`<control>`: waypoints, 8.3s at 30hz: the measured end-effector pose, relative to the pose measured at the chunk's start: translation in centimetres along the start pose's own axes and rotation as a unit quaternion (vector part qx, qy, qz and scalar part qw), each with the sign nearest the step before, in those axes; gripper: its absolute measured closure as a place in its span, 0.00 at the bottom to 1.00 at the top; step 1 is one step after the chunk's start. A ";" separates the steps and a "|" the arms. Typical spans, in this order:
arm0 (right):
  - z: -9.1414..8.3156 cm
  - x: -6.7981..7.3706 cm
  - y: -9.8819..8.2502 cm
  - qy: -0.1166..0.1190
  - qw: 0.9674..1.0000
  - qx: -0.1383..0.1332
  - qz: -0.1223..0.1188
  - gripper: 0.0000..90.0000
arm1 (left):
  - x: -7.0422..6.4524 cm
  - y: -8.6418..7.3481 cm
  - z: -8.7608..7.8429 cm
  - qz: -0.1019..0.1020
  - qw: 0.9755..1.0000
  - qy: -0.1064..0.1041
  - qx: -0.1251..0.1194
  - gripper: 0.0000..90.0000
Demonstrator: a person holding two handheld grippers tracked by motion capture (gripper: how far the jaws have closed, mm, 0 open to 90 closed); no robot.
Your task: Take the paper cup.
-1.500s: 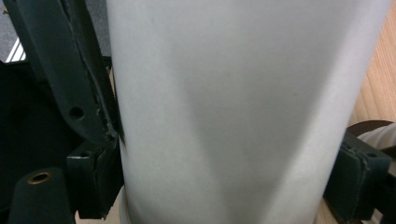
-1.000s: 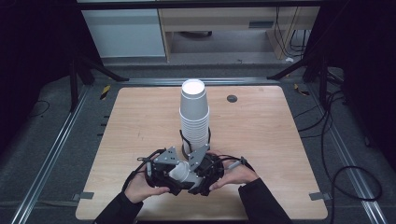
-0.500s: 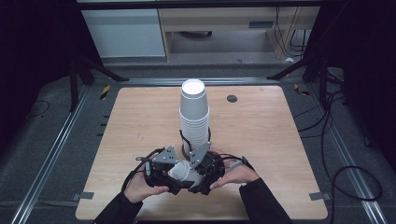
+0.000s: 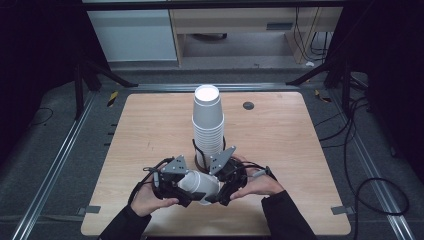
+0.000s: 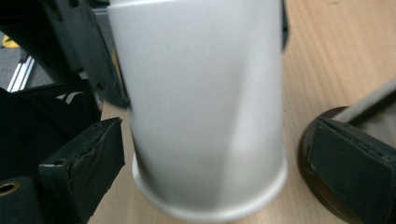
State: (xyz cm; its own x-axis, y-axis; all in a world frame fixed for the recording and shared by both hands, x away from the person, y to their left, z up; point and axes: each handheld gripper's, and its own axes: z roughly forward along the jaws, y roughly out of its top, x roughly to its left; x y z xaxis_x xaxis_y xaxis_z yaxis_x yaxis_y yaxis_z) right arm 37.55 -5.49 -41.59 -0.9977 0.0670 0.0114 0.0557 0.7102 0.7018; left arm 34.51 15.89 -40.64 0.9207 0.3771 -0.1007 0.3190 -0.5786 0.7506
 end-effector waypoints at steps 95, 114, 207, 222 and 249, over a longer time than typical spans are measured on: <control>-3.7 1.3 -5.8 0.012 0.974 -0.197 0.109 0.07 | -0.9 3.0 1.2 0.028 0.981 -0.095 -0.169 0.22; -3.5 1.3 -5.9 0.016 0.974 -0.196 0.109 0.11 | -0.9 2.8 1.1 0.032 0.981 -0.096 -0.167 0.23; -1.7 -0.8 -2.6 -0.031 0.996 0.088 0.002 0.11 | 1.0 1.3 3.4 0.046 0.996 -0.073 0.017 0.16; -1.1 -0.5 -2.1 -0.025 0.996 0.087 -0.004 0.12 | 1.1 1.2 3.6 0.052 0.995 -0.073 0.034 0.22; -2.3 -0.5 -2.1 -0.028 0.998 0.054 0.004 0.04 | 1.1 1.1 3.3 0.052 0.996 -0.066 0.034 0.23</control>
State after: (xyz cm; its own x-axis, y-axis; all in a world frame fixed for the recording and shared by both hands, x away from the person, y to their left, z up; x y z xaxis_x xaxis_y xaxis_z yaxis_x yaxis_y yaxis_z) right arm 37.85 -8.64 -41.47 -0.9938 0.1087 -0.0252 0.0696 0.7806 0.6211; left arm 36.63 13.30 -42.06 0.9696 0.2172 -0.1130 0.2311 -0.6595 0.7153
